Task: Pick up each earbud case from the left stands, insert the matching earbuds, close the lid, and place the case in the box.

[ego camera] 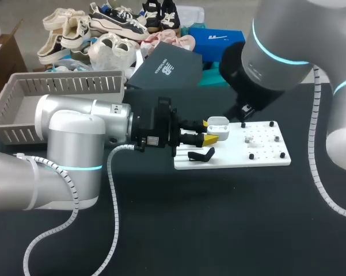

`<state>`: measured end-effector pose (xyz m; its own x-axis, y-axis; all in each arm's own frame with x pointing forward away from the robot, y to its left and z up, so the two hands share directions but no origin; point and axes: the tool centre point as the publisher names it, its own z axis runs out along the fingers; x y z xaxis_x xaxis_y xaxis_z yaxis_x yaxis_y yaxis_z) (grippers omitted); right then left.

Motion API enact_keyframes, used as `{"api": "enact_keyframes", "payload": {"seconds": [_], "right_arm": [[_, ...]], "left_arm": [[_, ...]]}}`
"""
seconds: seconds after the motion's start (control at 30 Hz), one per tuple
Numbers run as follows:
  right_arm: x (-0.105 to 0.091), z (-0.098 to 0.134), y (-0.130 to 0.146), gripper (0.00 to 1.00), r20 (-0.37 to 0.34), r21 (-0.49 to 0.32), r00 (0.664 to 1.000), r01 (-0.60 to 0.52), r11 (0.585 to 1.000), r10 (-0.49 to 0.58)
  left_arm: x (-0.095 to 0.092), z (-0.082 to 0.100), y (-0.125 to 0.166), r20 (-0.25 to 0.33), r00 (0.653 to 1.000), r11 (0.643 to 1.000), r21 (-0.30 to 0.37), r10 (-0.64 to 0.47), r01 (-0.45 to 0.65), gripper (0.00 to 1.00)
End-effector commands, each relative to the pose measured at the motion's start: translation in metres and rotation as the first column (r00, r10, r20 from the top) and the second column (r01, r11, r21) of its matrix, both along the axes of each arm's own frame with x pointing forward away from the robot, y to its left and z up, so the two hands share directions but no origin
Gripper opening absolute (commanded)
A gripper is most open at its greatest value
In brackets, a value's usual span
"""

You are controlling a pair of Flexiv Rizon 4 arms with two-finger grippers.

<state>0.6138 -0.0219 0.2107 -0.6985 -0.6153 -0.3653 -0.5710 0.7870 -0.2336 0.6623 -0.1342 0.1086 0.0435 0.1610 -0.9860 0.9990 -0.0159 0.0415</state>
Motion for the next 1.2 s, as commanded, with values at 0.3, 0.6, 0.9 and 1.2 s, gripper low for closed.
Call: {"api": "enact_keyframes", "payload": {"seconds": [0.3, 0.6, 0.9, 1.2], "right_arm": [[0.004, 0.000, 0.001, 0.00, -0.013, -0.006, 1.000, 0.001, 1.000, -0.001], [0.000, 0.006, 0.008, 0.00, -0.057, 0.002, 0.994, 0.091, 0.996, -0.091], [0.001, 0.013, -0.008, 0.00, -0.067, 0.031, 0.947, 0.316, 0.948, -0.313], [0.002, -0.001, 0.000, 0.00, -0.059, -0.004, 0.890, 0.453, 0.891, -0.452]], "left_arm": [[0.000, -0.001, 0.000, 0.002, 1.000, 1.000, -0.003, 0.002, -0.002, 0.00], [0.000, -0.001, 0.000, 0.002, 1.000, 1.000, -0.003, 0.002, -0.002, 0.00], [0.000, -0.001, 0.000, 0.002, 1.000, 1.000, -0.003, 0.002, -0.002, 0.00], [0.000, -0.001, 0.000, 0.002, 1.000, 1.000, -0.003, 0.002, -0.002, 0.00]]}}
